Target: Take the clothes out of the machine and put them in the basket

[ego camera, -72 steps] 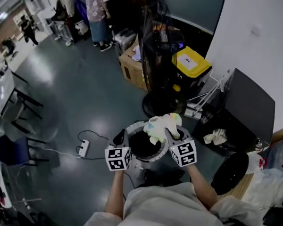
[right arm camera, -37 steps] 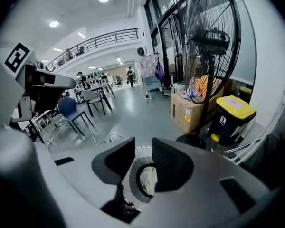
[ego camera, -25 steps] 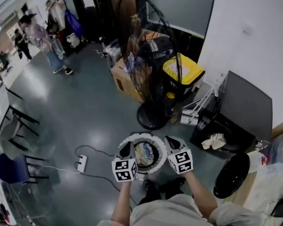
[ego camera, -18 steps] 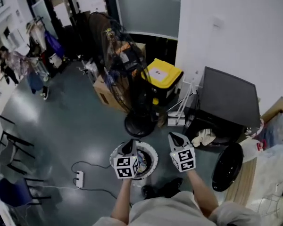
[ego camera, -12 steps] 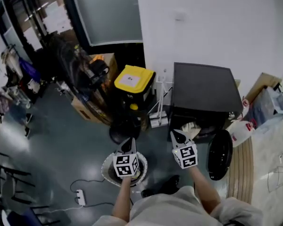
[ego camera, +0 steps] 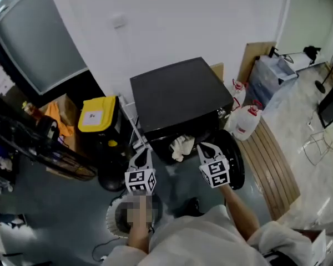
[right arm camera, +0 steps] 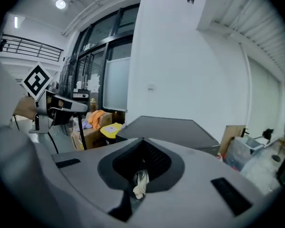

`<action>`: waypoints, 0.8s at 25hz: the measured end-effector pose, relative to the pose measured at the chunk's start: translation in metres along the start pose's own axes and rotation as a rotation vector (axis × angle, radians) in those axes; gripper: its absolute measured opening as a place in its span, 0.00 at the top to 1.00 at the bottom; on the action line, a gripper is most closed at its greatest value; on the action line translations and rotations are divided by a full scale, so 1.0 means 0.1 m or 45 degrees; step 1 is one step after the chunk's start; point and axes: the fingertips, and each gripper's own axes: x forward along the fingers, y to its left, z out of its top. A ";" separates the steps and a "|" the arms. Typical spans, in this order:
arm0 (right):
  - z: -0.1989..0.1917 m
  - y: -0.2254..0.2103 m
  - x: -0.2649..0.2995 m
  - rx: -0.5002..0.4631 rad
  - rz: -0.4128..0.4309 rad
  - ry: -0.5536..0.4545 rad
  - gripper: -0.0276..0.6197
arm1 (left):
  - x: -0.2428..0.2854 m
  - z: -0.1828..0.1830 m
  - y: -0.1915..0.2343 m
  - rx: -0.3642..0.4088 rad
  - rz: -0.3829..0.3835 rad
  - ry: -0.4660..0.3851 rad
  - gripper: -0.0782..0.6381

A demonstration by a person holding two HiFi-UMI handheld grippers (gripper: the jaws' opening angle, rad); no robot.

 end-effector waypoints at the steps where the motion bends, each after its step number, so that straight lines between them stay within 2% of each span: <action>1: -0.03 -0.12 -0.03 0.015 -0.024 0.013 0.92 | 0.13 0.02 -0.10 0.007 -0.031 0.004 0.87; 5: -0.17 -0.47 -0.14 0.050 -0.085 0.044 0.92 | 0.52 0.02 -0.48 0.024 -0.121 0.030 0.87; 9: -0.33 -0.61 -0.05 0.063 -0.071 0.068 0.92 | 0.74 -0.04 -0.69 0.035 -0.147 0.060 0.87; 14: -0.49 -0.62 0.17 0.097 -0.030 0.112 0.92 | 0.84 -0.21 -0.66 0.032 -0.121 0.114 0.87; 20: -0.81 -0.44 0.47 0.127 0.020 0.170 0.92 | 0.89 -0.60 -0.47 0.053 -0.086 0.190 0.87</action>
